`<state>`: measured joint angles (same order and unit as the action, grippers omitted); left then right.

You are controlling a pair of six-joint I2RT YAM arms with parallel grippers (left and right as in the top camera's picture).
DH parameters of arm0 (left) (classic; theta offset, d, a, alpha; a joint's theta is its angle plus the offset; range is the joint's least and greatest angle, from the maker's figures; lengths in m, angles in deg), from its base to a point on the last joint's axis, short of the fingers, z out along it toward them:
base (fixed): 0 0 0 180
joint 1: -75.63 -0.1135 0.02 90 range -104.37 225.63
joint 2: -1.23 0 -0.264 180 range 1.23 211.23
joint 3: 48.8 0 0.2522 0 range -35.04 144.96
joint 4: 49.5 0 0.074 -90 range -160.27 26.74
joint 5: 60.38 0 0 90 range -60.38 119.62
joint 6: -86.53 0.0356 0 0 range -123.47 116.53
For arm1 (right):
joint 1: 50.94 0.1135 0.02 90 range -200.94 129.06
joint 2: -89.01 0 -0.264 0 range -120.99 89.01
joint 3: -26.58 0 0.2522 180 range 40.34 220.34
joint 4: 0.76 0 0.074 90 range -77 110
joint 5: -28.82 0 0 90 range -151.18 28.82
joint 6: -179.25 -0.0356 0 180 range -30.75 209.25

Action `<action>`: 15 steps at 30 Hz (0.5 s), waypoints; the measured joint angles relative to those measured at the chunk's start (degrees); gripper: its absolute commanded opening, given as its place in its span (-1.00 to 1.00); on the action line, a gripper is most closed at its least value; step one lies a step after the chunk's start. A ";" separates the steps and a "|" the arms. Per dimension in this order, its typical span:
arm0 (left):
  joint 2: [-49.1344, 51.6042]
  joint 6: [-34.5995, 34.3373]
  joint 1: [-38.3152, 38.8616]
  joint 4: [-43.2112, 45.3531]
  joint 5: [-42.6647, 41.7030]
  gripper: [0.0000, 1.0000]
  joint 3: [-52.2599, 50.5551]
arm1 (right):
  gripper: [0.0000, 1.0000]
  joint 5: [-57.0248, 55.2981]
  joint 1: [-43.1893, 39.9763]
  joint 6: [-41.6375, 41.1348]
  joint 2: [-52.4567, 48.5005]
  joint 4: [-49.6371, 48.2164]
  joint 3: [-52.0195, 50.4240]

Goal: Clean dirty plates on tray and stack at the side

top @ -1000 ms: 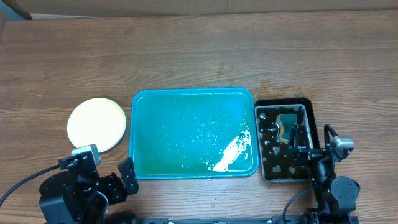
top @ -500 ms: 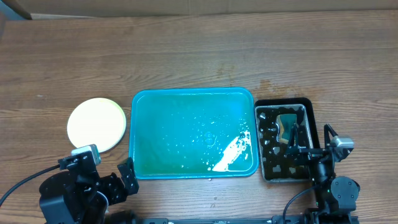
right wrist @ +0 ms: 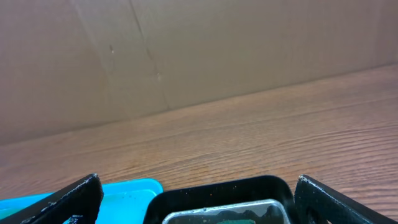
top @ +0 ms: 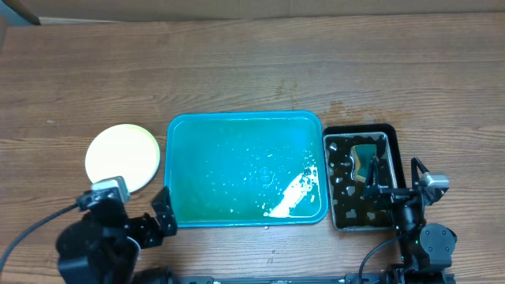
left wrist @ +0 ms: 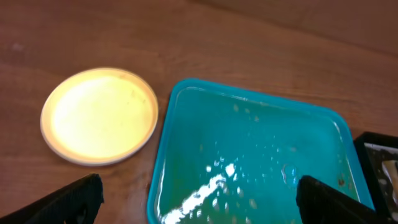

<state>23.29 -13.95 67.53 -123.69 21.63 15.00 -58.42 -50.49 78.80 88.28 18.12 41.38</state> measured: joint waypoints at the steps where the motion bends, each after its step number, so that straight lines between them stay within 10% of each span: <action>1: -1.62 0.00 0.59 2.05 0.04 1.00 -2.34 | 1.00 0.00 0.00 0.02 0.00 0.00 0.00; 15: -20.79 -0.74 4.28 32.72 0.07 1.00 -35.28 | 1.00 0.00 0.00 0.02 0.00 -0.02 0.00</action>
<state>2.51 -14.69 71.82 -90.97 21.69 -20.27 -58.42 -50.49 78.82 88.28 18.10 41.38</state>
